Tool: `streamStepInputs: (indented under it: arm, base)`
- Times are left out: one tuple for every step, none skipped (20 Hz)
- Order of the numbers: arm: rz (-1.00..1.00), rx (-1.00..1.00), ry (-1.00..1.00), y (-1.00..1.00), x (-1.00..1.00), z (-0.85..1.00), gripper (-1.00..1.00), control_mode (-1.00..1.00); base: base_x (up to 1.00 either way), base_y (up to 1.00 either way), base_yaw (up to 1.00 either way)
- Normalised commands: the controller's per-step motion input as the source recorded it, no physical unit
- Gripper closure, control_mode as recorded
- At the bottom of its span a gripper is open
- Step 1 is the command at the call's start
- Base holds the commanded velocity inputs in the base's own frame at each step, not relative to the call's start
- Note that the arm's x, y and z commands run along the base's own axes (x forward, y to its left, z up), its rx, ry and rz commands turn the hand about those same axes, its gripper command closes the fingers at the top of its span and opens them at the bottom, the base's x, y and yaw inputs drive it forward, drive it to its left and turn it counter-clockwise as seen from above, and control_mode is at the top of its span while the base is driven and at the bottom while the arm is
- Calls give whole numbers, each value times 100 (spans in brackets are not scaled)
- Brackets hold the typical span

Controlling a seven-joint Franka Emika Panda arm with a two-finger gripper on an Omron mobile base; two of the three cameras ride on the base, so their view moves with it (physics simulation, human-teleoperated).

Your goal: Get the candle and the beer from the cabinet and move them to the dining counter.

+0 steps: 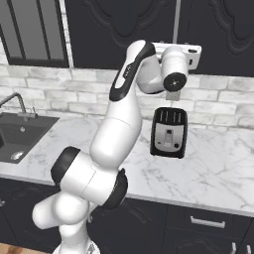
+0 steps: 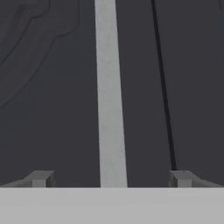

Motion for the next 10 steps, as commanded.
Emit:
streamStepInputs:
  arm:
    - [0,0,0,0,0,0,-100,-100]
    - [0,0,0,0,0,0,-100,-100]
    - [0,0,0,0,0,0,-100,-100]
    - [0,0,0,0,0,0,-100,-100]
    - [0,0,0,0,0,0,-100,-100]
    - [0,0,0,0,0,0,-100,-100]
    - [0,0,0,0,0,0,100,-100]
    - [0,0,0,0,0,0,100,-100]
    - [0,0,0,0,0,0,100,-100]
    - [0,0,0,0,0,0,100,-100]
  base:
    - [0,0,0]
    - [0,0,0]
    - [0,0,0]
    - [0,0,0]
    - [0,0,0]
    - [0,0,0]
    - [0,0,0]
    - [0,0,0]
    - [0,0,0]
    - [0,0,0]
